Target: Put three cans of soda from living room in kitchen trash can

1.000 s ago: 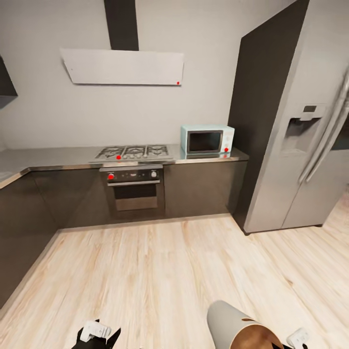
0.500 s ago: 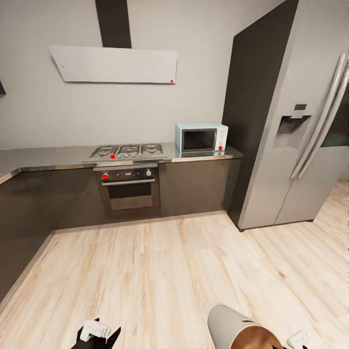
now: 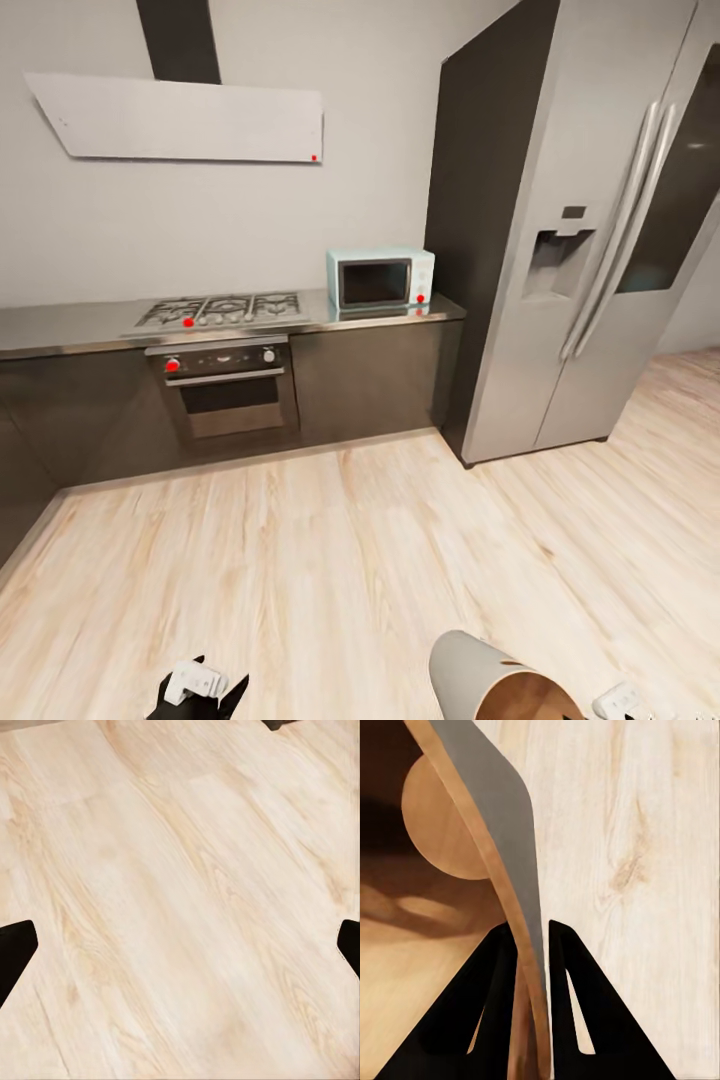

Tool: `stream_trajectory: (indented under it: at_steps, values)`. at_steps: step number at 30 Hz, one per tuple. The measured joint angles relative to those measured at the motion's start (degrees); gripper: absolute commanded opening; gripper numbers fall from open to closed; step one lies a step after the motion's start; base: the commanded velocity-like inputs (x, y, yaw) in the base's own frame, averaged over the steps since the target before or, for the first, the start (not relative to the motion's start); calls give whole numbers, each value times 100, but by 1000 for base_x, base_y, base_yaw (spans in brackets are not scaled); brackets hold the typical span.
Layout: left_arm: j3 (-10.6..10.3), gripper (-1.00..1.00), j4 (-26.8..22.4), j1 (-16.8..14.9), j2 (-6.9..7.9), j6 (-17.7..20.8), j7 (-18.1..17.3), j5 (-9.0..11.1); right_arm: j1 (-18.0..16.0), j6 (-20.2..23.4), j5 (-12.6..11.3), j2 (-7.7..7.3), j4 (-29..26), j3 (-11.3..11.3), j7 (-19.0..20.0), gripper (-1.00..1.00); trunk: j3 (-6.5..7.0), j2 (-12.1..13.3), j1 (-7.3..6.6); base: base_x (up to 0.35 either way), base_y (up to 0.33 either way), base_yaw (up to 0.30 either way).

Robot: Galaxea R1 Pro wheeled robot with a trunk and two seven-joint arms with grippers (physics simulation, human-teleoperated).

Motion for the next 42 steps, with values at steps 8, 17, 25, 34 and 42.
stream_trajectory:
  at_steps: [8,17,25,34,42]
  values:
    - [0,100,0,5,1,-3,0,0,0,1,-3,0,-1,-7,-3,-100,-59,0,0,87,-274,-153]
    - [0,100,0,1,1,-4,6,-7,0,-5,2,0,-2,-8,-9,-100,-125,0,0,84,-276,-155]
    - [0,100,0,3,1,-4,9,-8,0,-1,4,0,-1,-6,-9,-100,-180,0,0,38,-279,-168]
    - [0,100,0,2,1,-5,9,-9,0,-8,2,0,-2,-8,-9,-100,-239,0,0,2,-284,-177]
    - [0,100,0,3,1,-4,9,-8,0,-13,5,0,-1,-7,-9,-100,-284,0,0,0,-285,-139]
